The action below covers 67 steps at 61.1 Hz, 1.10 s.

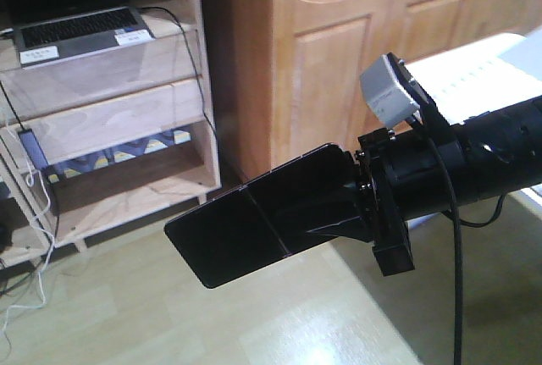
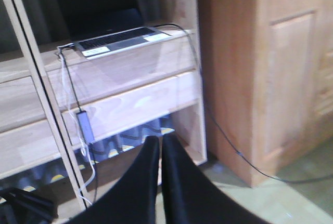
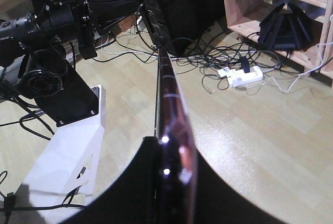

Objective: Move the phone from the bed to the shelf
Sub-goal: 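Drive the base away from the bed toward the wooden shelf, holding phone, then raise the held phone with the right gripper above the upper shelf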

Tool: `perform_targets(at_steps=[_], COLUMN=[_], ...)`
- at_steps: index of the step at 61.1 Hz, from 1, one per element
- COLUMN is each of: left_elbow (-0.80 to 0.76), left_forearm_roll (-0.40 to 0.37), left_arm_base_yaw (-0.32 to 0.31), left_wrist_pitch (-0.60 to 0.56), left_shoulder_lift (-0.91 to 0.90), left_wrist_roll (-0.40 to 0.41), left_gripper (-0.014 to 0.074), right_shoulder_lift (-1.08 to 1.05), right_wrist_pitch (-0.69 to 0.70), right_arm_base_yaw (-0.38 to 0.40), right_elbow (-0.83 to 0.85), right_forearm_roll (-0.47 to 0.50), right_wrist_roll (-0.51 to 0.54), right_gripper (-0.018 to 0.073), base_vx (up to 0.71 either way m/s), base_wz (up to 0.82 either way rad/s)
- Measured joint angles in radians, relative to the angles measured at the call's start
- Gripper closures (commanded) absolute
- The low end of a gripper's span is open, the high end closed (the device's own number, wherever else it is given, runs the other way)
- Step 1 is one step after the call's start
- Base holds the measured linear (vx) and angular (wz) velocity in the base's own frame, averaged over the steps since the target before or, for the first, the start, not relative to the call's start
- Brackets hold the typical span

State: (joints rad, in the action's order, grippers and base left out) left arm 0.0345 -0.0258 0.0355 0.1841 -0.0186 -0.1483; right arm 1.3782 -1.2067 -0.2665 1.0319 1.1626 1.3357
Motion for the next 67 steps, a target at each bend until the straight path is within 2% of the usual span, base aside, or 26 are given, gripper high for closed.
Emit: perform_targets(at_steps=[44, 67], left_elbow=[0.000, 0.000], left_forearm_roll=[0.000, 0.000], left_arm_base_yaw=[0.000, 0.000], left_wrist_pitch=[0.000, 0.000], left_shoulder_lift=[0.000, 0.000], left_wrist_roll=[0.000, 0.000], left_gripper=[0.0595, 0.0595], right_shoulder_lift=[0.000, 0.000], right_wrist_pitch=[0.001, 0.001], right_arm_base_yaw=[0.000, 0.000], right_elbow=[0.000, 0.000], right_forearm_roll=[0.000, 0.000], right_wrist_roll=[0.000, 0.000], right_gripper=[0.0562, 0.0562], base_vx=[0.41, 0.37], base_wz=[0.38, 0.22])
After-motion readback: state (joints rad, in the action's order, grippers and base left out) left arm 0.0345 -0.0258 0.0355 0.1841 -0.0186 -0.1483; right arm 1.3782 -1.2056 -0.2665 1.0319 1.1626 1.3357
